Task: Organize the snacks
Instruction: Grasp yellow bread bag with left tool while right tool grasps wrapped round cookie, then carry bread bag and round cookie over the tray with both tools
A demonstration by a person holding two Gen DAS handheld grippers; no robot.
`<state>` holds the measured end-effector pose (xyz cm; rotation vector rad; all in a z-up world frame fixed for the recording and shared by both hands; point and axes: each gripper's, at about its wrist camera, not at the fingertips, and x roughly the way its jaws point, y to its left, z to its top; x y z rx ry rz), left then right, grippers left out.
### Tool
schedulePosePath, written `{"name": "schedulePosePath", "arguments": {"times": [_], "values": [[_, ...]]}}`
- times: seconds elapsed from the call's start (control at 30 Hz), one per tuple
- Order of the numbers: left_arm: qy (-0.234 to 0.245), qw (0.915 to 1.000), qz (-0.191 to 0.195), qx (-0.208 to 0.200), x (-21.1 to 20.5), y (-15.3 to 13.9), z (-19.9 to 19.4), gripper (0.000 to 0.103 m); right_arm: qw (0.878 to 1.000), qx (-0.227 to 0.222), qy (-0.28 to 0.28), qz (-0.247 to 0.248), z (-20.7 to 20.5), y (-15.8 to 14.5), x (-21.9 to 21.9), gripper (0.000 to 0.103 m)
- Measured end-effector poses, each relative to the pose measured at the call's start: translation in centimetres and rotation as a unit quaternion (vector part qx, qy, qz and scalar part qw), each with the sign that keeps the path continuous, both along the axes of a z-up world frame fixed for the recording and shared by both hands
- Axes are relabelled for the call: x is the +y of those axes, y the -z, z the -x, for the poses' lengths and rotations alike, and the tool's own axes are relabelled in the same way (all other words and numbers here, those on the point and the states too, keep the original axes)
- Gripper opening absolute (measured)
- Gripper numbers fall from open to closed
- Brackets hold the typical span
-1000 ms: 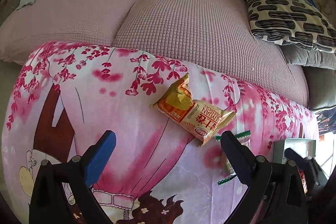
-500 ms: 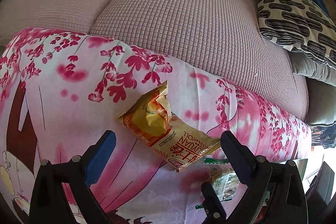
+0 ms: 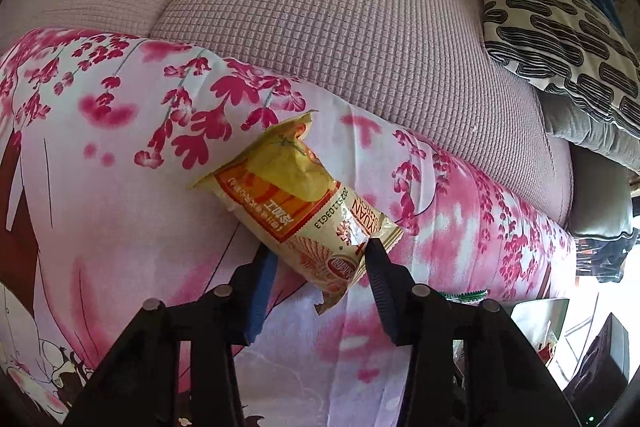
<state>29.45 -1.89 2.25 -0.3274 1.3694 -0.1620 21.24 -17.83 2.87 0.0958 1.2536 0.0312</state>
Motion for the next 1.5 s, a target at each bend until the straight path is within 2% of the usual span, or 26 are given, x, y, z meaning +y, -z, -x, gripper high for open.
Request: {"name": "schedulePosePath", "arguments": {"times": [0.13, 0.33, 0.63, 0.93, 1.2, 1.33, 1.5], "values": [[0.009, 0.9999, 0.002, -0.008, -0.1, -0.4, 0.5, 0.034, 1.000, -0.001, -0.001, -0.003, 0.4, -0.2, -0.4, 0.053], [0.014, 0.9995, 0.020, -0.021, 1.2, -1.1, 3.1, 0.031, 1.000, -0.016, -0.014, -0.014, 3.2, -2.1, -0.1, 0.053], [0.002, 0.9955, 0.082, -0.049, 3.7, -2.4, 10.6, 0.030, 0.997, -0.053, -0.006, -0.053, 9.3, -5.2, -0.7, 0.053], [-0.024, 0.9870, 0.133, -0.088, 3.8, -4.1, 18.2, 0.030, 0.990, -0.081, 0.047, -0.105, 14.9, -6.4, -1.4, 0.053], [-0.011, 0.9769, 0.154, -0.147, 1.1, -8.3, 22.7, 0.030, 0.984, -0.119, 0.105, -0.086, 18.8, -7.7, -4.2, 0.053], [0.016, 0.9740, 0.158, -0.161, -1.9, -9.6, 24.1, 0.030, 0.979, -0.123, 0.156, -0.056, 20.5, -8.1, -8.1, 0.053], [0.071, 0.9695, 0.166, -0.166, -6.9, -10.5, 24.8, 0.030, 0.965, -0.126, 0.227, -0.020, 22.3, -8.2, -14.1, 0.053]]}}
